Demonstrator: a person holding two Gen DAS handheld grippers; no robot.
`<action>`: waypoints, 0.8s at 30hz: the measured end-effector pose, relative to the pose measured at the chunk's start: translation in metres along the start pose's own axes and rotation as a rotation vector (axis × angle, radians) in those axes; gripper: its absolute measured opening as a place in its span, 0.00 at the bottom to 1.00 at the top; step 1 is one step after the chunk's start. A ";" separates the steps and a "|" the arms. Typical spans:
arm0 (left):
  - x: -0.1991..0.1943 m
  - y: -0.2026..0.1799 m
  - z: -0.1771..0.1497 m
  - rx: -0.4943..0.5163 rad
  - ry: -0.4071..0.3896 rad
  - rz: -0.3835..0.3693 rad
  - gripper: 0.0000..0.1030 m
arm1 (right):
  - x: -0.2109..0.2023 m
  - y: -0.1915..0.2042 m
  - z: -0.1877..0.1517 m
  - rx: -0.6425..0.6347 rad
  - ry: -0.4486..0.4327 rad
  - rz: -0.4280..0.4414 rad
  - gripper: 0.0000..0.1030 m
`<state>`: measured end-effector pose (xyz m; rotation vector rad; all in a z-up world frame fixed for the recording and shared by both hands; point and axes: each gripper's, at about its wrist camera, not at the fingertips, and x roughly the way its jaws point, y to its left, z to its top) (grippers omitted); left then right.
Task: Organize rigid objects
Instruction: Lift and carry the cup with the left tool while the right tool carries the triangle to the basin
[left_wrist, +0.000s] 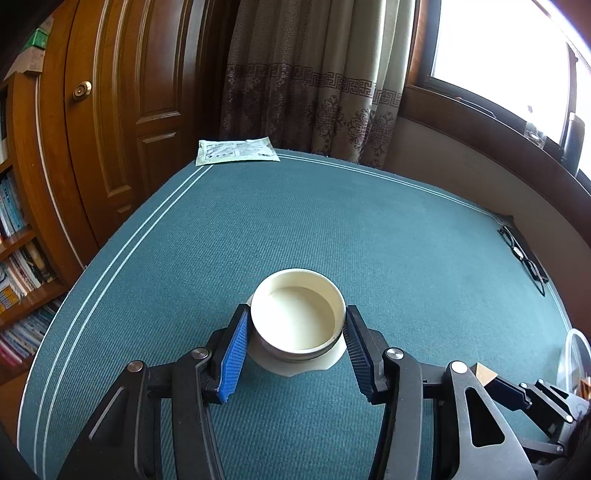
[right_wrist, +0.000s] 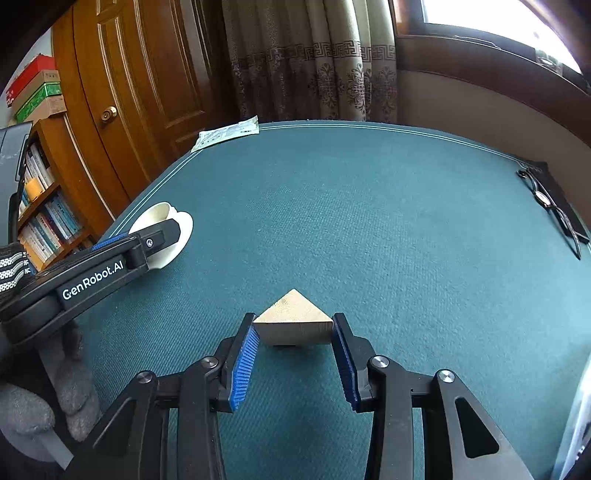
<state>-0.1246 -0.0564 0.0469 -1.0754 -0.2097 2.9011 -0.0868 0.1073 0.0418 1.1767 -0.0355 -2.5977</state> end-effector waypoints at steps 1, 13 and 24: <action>-0.001 -0.003 -0.001 0.008 -0.001 -0.005 0.50 | -0.005 -0.003 -0.002 0.008 -0.002 -0.003 0.41; -0.018 -0.034 -0.020 0.086 -0.016 -0.032 0.50 | -0.051 -0.027 -0.033 0.059 -0.025 -0.035 0.41; -0.033 -0.051 -0.045 0.125 -0.009 -0.036 0.50 | -0.073 -0.044 -0.049 0.103 -0.044 -0.049 0.41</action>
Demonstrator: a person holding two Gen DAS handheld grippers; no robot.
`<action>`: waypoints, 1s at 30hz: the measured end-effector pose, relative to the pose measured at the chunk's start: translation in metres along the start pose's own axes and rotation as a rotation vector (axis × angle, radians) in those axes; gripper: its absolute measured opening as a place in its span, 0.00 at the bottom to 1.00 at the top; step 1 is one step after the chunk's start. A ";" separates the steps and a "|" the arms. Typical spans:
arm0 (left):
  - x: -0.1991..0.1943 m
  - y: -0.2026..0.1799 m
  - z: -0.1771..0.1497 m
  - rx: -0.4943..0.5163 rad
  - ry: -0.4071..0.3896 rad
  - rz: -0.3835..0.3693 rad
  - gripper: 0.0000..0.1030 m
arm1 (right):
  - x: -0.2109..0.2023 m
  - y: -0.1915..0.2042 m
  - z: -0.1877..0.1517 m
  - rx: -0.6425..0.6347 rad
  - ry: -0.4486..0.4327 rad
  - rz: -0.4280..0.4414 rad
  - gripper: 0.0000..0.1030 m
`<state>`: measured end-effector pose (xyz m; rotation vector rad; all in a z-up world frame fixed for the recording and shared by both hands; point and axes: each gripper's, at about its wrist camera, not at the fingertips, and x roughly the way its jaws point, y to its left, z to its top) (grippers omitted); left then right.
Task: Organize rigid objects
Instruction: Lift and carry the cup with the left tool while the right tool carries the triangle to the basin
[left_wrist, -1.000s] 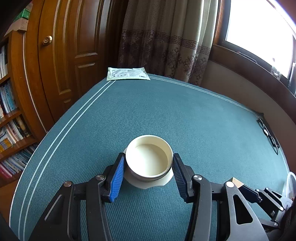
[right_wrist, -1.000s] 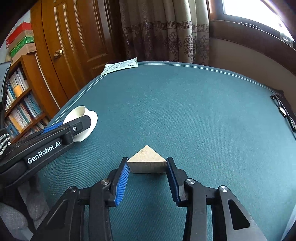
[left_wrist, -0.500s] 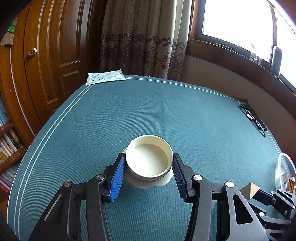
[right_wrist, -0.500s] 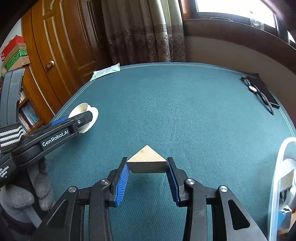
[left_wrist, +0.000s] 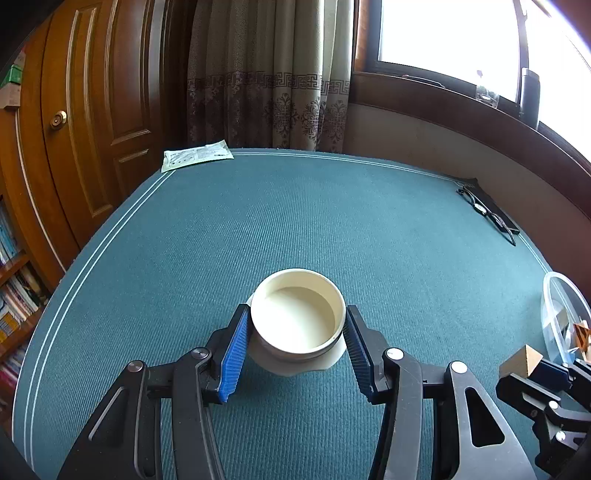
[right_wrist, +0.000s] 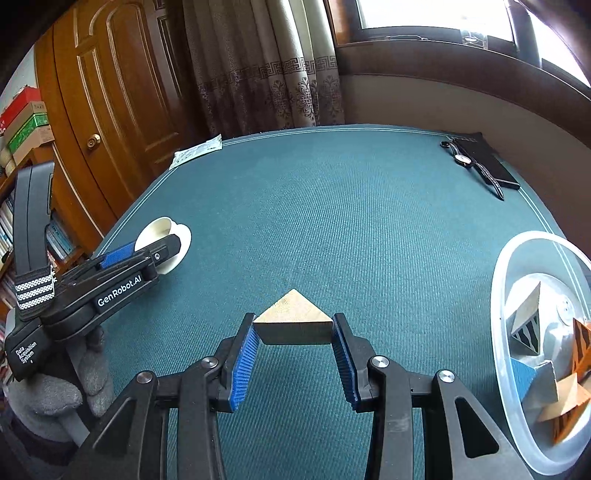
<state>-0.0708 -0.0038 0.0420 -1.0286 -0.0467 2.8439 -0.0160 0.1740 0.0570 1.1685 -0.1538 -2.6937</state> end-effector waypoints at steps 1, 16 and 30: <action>-0.001 -0.001 -0.002 0.001 0.003 0.000 0.50 | -0.002 -0.001 -0.001 0.001 -0.001 0.000 0.41; -0.015 -0.023 -0.021 0.018 0.037 -0.032 0.50 | -0.028 -0.029 -0.019 0.049 -0.023 -0.019 0.41; -0.022 -0.067 -0.034 0.069 0.078 -0.096 0.50 | -0.067 -0.077 -0.024 0.145 -0.103 -0.076 0.41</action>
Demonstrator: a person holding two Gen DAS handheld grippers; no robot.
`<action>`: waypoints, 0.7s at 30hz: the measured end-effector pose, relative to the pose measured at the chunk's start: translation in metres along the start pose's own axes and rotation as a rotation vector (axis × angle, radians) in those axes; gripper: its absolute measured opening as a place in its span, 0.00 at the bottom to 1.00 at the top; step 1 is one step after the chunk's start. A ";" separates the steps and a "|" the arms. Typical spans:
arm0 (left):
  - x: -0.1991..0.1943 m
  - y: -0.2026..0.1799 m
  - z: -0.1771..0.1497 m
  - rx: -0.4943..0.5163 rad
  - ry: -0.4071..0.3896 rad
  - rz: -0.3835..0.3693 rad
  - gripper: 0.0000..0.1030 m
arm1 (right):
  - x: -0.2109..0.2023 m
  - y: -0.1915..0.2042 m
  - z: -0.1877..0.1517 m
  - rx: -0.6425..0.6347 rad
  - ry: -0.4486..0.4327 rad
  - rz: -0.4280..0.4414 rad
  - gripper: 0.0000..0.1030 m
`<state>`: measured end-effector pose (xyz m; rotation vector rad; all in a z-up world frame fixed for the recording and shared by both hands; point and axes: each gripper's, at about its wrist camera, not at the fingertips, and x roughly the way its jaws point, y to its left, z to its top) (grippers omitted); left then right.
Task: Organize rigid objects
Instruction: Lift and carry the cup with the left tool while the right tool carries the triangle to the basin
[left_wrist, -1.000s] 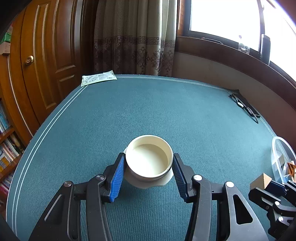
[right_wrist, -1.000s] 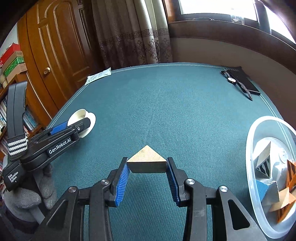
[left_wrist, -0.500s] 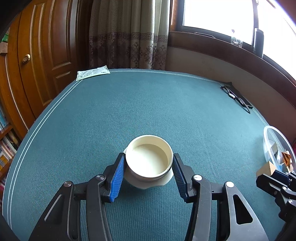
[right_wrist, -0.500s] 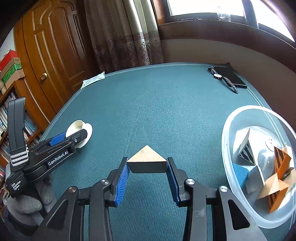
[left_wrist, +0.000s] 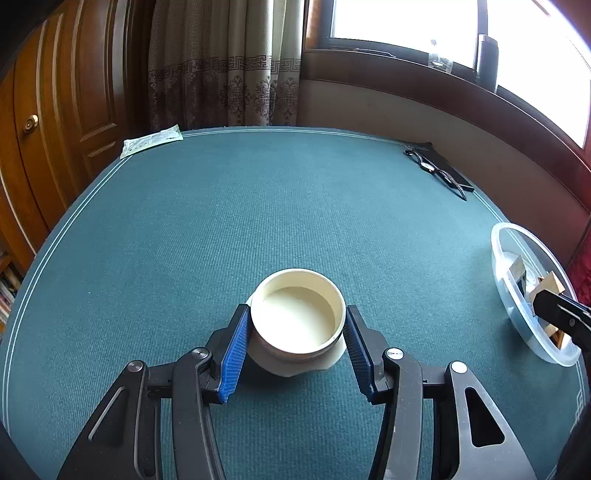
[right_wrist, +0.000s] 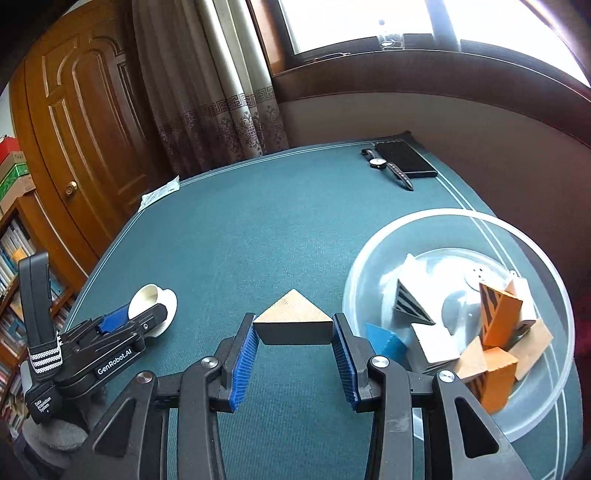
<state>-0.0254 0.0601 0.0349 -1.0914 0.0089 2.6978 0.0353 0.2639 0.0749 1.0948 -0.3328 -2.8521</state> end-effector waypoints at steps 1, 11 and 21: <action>-0.001 -0.004 0.000 0.006 0.002 -0.004 0.50 | -0.003 -0.006 0.000 0.009 -0.006 -0.008 0.41; -0.005 -0.040 0.000 0.054 0.009 -0.048 0.50 | -0.026 -0.065 -0.001 0.104 -0.057 -0.120 0.41; -0.007 -0.067 0.001 0.091 0.014 -0.083 0.50 | -0.038 -0.109 -0.010 0.157 -0.057 -0.226 0.41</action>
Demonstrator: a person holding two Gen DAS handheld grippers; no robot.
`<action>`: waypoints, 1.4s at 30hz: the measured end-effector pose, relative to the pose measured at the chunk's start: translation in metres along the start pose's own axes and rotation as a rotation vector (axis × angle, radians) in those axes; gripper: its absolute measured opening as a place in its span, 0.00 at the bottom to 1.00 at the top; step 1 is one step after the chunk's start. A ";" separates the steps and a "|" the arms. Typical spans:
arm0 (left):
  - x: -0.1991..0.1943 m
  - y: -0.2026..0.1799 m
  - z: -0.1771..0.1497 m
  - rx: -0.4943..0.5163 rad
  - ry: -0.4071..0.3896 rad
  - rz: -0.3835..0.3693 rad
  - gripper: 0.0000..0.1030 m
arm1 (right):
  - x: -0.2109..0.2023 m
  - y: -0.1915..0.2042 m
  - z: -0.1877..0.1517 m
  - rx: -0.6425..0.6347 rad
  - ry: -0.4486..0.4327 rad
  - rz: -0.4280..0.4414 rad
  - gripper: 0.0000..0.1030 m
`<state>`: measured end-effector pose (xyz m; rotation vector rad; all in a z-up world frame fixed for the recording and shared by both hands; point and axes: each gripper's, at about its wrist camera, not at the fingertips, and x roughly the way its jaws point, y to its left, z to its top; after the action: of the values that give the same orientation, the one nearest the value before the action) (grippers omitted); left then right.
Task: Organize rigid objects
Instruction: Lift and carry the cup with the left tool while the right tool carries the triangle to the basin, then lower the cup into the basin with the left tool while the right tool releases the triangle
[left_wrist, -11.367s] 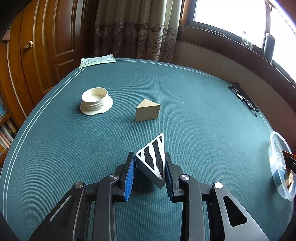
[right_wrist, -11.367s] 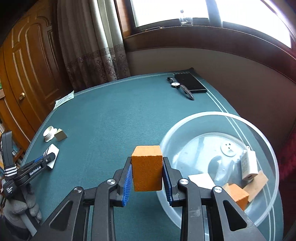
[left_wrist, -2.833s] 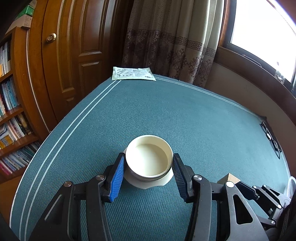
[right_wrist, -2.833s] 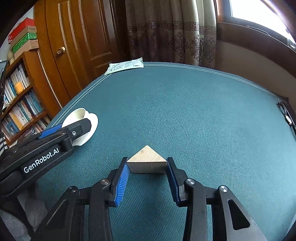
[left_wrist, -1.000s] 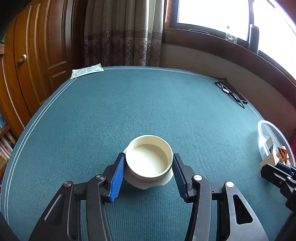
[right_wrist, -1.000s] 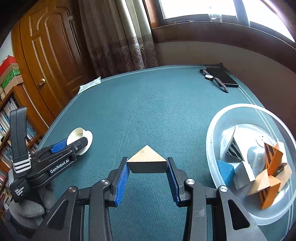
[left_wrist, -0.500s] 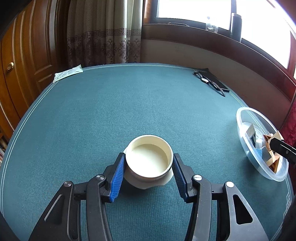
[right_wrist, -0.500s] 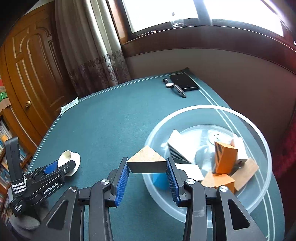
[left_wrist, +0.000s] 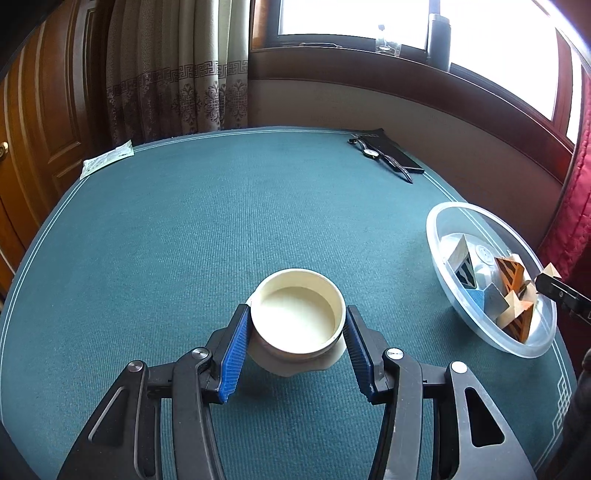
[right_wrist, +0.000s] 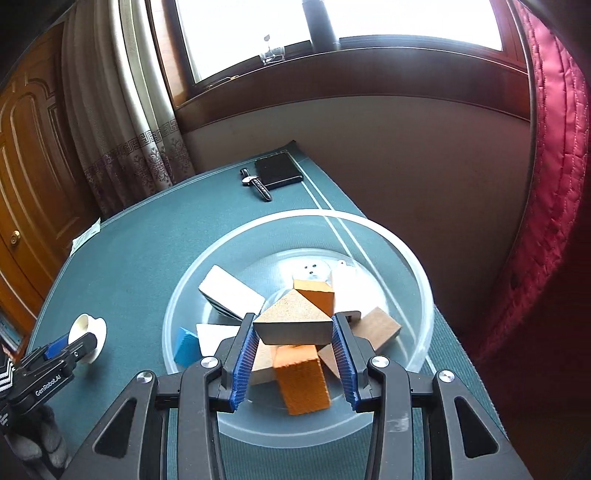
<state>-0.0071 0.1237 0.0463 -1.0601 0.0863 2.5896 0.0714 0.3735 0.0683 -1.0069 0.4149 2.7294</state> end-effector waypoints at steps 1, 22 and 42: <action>-0.001 -0.003 0.000 0.005 -0.001 -0.003 0.50 | 0.001 -0.002 -0.001 0.002 0.003 -0.005 0.41; -0.009 -0.033 0.009 0.063 -0.025 -0.040 0.50 | 0.036 -0.017 0.000 -0.024 0.062 -0.004 0.41; -0.002 -0.102 0.035 0.169 -0.026 -0.163 0.50 | 0.011 -0.034 0.005 0.007 -0.021 -0.004 0.51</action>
<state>0.0048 0.2255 0.0797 -0.9321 0.1998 2.4026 0.0699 0.4084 0.0582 -0.9759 0.4190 2.7305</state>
